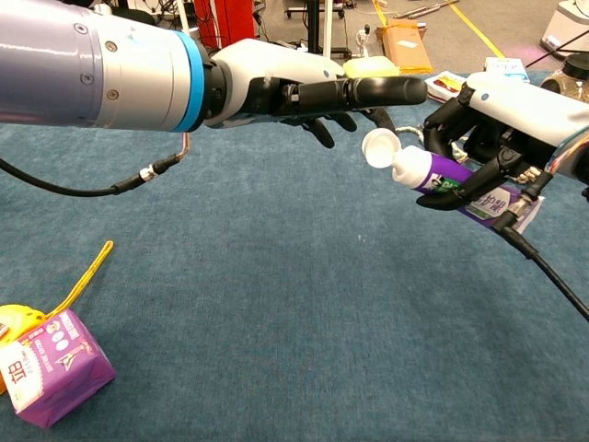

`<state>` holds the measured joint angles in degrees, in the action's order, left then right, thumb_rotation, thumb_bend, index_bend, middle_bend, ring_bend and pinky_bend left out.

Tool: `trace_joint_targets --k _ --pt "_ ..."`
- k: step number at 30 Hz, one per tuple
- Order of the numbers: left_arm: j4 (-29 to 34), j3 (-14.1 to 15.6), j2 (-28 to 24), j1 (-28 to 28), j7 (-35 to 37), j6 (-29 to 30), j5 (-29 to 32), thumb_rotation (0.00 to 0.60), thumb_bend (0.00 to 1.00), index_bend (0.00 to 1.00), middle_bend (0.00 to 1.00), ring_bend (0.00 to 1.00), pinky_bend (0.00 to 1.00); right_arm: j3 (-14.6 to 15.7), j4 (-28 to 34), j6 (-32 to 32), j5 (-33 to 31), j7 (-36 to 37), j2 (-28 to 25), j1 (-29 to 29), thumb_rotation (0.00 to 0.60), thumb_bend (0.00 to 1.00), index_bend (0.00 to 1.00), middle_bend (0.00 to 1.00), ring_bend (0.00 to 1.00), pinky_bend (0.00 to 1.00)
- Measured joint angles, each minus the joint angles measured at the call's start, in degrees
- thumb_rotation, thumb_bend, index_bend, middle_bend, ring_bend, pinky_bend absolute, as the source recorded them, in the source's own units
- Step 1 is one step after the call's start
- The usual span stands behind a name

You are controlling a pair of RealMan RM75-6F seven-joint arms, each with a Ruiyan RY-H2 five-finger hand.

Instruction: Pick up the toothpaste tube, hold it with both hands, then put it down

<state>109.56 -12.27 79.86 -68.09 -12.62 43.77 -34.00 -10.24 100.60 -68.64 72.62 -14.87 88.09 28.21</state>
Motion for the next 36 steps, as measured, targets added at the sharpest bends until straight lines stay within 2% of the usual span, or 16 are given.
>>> trace_joint_targets --k 18,24,28,32,36 --pt "0.92 0.4 0.07 -0.95 1.44 0.46 0.46 0.085 0.0 0.16 0.0 0.0 0.1 -2.01 -2.03 1.71 -5.96 -1.66 0.89 1.51 0.6 0.36 0.73 0.95 0.98 0.98" --pt "1.25 0.5 0.4 -0.83 1.54 1.54 -0.2 0.085 0.0 0.11 0.0 0.0 0.1 -2.3 -2.22 2.01 -7.95 -1.89 1.15 1.68 0.6 0.36 0.73 0.95 0.98 0.98" --pt "1.34 0.78 1.23 0.48 1.32 5.17 -3.33 0.083 0.0 0.08 0.0 0.0 0.1 -2.55 -1.92 2.35 -9.14 -0.21 1.22 1.46 0.6 0.36 0.73 0.95 0.98 0.98" --pt "0.38 1.24 3.84 2.82 1.16 11.37 -9.63 0.084 0.0 0.01 0.0 0.0 0.09 -2.82 -1.28 2.98 -10.31 1.2 1.32 1.38 0.6 0.37 0.73 0.95 0.98 0.98" --pt "-1.97 1.2 7.7 5.69 2.56 15.1 -15.37 0.048 0.0 0.0 0.0 0.0 0.01 -3.29 -0.24 4.08 -12.05 2.6 1.32 1.53 0.6 0.37 0.73 0.95 0.98 0.98"
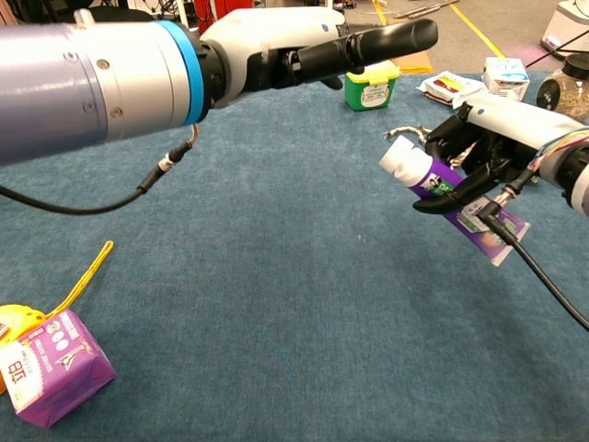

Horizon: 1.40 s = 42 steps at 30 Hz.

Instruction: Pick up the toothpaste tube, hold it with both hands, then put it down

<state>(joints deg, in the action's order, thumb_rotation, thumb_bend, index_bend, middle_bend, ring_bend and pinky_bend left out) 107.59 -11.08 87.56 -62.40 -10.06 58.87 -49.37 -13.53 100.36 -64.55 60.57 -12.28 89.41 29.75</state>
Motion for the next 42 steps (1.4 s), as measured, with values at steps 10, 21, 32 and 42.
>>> trace_joint_targets --k 10,21,32,42 --pt "-2.78 -1.79 1.93 0.75 3.12 -3.91 -0.28 0.0 0.0 0.0 0.0 0.0 0.0 -2.04 2.38 2.53 -4.76 2.88 -0.64 0.79 0.6 0.38 0.73 0.95 0.98 0.98" --pt "-6.78 -5.73 5.36 1.27 10.77 -8.7 0.78 0.0 0.0 0.0 0.0 0.0 0.0 -4.14 3.82 5.35 -7.03 9.37 -1.86 1.44 0.6 0.39 0.73 0.95 0.98 0.98" --pt "-10.22 -8.34 9.3 1.62 13.16 -8.79 0.55 0.0 0.0 0.0 0.0 0.0 0.0 -4.54 4.22 6.34 -8.3 11.16 -1.84 2.64 0.6 0.4 0.73 0.95 0.99 0.98" --pt "-11.4 -9.63 11.69 0.51 12.34 -9.51 1.86 0.0 0.0 0.0 0.0 0.0 0.0 -5.63 5.11 6.71 -10.7 11.47 -1.92 4.09 0.6 0.42 0.73 0.96 0.99 0.99"
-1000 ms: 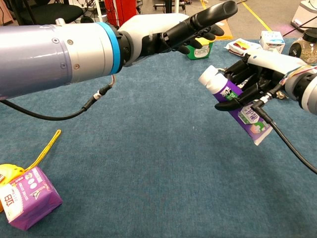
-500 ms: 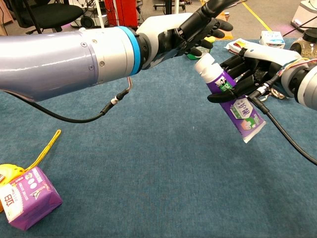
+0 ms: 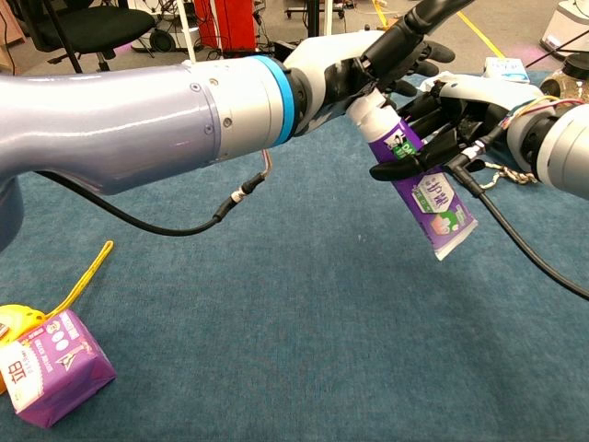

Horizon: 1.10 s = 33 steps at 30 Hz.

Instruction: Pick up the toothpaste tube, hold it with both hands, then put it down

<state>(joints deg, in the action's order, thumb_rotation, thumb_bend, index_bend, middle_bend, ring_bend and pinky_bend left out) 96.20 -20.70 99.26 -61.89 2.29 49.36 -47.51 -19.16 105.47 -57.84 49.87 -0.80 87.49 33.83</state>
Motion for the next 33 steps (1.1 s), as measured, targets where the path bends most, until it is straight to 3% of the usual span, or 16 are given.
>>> trace_joint_targets --k 8,33 --pt "-1.2 -0.51 2.19 -0.09 -2.66 3.42 -0.11 0.0 0.0 0.0 0.0 0.0 0.0 -0.99 0.84 0.21 -3.69 0.29 -0.13 1.02 0.6 0.45 0.74 0.96 1.0 1.0" --pt "-3.0 -2.12 5.45 0.58 -4.07 4.77 -0.09 0.0 0.0 0.0 0.0 0.0 0.0 -3.01 3.49 -0.31 -9.72 2.08 -1.36 2.86 0.6 0.52 0.75 0.98 1.0 1.0"
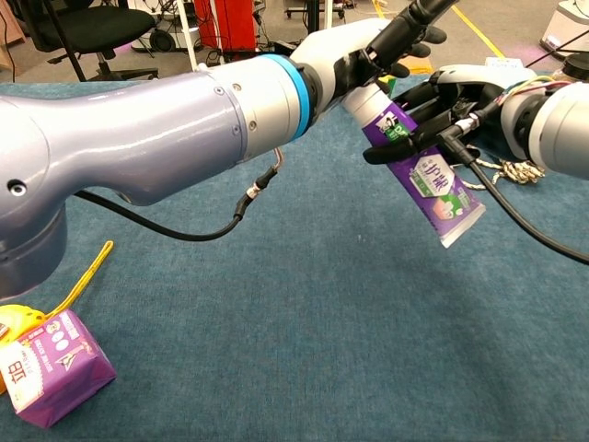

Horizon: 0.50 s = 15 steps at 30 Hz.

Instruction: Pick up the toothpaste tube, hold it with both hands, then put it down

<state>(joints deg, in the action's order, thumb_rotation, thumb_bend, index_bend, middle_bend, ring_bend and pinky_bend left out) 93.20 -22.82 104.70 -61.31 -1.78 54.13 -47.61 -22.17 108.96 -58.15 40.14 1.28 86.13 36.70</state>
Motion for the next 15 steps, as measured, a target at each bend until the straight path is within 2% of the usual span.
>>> trace_joint_targets --k 15 --pt "-0.35 -0.66 0.68 0.57 -0.02 -0.41 -0.5 0.0 0.0 0.0 0.0 0.0 0.0 -0.41 0.55 0.12 -0.59 2.14 -0.66 0.26 0.6 0.52 0.75 0.98 1.0 1.0"
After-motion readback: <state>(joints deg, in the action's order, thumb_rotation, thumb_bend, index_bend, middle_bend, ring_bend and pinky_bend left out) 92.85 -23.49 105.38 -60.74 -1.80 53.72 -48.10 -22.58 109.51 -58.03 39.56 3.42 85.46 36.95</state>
